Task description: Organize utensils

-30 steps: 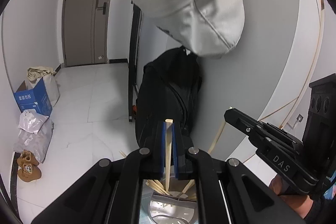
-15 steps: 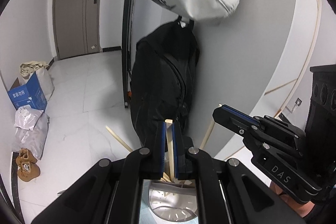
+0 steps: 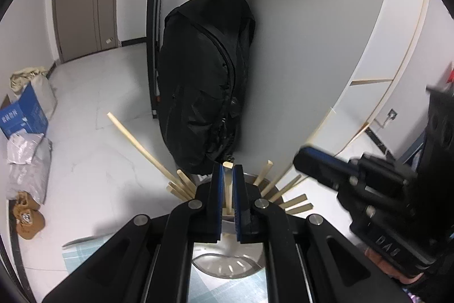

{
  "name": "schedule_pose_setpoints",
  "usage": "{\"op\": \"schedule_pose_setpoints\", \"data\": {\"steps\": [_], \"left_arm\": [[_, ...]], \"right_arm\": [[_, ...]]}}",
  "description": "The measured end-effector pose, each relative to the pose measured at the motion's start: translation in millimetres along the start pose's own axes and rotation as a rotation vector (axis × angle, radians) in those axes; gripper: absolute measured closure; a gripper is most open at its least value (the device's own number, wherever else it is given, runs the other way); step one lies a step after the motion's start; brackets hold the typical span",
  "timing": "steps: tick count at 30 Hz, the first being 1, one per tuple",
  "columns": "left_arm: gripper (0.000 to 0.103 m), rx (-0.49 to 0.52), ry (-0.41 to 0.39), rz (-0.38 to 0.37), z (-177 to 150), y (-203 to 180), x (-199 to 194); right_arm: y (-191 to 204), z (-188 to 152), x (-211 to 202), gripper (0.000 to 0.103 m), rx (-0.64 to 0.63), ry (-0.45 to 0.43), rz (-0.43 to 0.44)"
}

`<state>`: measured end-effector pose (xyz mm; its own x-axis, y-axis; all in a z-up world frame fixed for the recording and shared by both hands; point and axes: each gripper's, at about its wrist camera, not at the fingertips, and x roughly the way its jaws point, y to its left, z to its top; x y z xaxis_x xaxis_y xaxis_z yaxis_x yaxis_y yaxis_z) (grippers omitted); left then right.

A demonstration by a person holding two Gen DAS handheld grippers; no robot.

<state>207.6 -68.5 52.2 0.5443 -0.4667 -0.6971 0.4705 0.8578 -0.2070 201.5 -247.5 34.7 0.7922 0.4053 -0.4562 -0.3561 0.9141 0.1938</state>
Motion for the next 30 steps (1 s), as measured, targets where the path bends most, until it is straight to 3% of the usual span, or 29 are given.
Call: {"op": "schedule_pose_setpoints", "data": {"steps": [9,12,15,16,17,20,22,27,30], "left_arm": [[0.100,0.004,0.018,0.045,1,-1,-3],[0.100,-0.038,-0.022,0.072,-3,3,-16],[0.098,-0.055,-0.055,0.110,-9,4,-29],[0.096,-0.056,-0.065,0.116,-11,4,-32],[0.086,-0.060,-0.076,0.127,-12,5,-36],[0.050,-0.095,-0.134,0.154,-19,8,-51],[0.047,-0.122,-0.186,0.178,-25,10,-62],[0.044,-0.156,-0.232,0.211,-32,7,-76],[0.032,-0.165,-0.269,0.245,-39,1,-85]], "right_arm": [[4,-9,-16,0.097,0.009,-0.017,0.048],[1,-10,-33,0.095,0.042,-0.051,0.032],[-7,-10,-50,0.070,0.094,-0.090,0.011],[-10,-10,-55,0.061,0.115,-0.107,0.010],[-13,-10,-58,0.059,0.127,-0.116,0.008],[-23,-10,-68,0.055,0.184,-0.133,-0.011],[-27,-10,-75,0.052,0.222,-0.137,-0.003],[-21,-14,-92,0.036,0.241,-0.169,0.010],[-9,-17,-99,0.025,0.212,-0.184,0.019]]}}
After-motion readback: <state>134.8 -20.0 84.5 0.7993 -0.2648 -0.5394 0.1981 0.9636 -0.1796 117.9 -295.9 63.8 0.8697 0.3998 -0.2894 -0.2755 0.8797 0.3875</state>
